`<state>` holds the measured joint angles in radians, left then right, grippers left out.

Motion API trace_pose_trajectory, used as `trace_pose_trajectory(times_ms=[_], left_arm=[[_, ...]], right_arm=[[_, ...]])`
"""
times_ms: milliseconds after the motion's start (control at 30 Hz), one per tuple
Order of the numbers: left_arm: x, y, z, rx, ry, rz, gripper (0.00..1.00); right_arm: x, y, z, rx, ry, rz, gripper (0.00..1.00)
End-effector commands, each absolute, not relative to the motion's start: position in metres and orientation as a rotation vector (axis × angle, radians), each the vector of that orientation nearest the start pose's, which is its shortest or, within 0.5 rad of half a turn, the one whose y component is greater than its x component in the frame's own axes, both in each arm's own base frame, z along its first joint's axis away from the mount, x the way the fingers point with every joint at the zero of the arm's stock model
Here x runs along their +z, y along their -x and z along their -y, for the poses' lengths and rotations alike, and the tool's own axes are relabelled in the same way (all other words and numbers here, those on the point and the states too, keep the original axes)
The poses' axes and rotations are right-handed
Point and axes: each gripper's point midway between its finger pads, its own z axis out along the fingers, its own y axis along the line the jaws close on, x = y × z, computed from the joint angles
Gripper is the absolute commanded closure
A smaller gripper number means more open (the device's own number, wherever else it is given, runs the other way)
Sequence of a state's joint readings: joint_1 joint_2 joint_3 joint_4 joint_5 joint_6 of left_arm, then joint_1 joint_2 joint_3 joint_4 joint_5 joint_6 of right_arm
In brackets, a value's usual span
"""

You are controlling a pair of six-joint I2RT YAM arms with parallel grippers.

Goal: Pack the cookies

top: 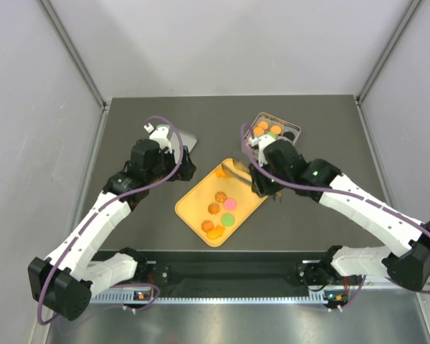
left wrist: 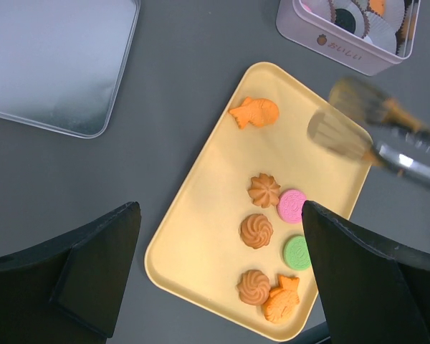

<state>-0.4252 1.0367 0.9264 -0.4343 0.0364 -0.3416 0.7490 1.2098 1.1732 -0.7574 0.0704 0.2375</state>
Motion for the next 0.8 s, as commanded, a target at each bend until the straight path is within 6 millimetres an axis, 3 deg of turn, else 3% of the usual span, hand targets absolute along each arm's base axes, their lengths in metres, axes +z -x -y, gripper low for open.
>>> trace_pose_trajectory(times_ms=[0,167,367,767], left_arm=[[0.215,-0.294,0.153,-0.499,-0.102,-2.131,0.01],[0.214,-0.293,0.153,-0.501,-0.103,-2.133,0.01],[0.213,-0.293,0.156,-0.515,-0.11,-2.138,0.01],[0.213,-0.293,0.156,-0.514,-0.109,-2.136,0.01]], right_arm=[[0.19,-0.202,-0.226,0.394,0.67,-2.384,0.58],[0.172,-0.177,-0.236,0.388,0.758,-2.423,0.58],[0.162,-0.163,-0.241,0.381,0.793,-2.438,0.58],[0.147,-0.158,-0.246,0.322,0.827,-2.459,0.53]])
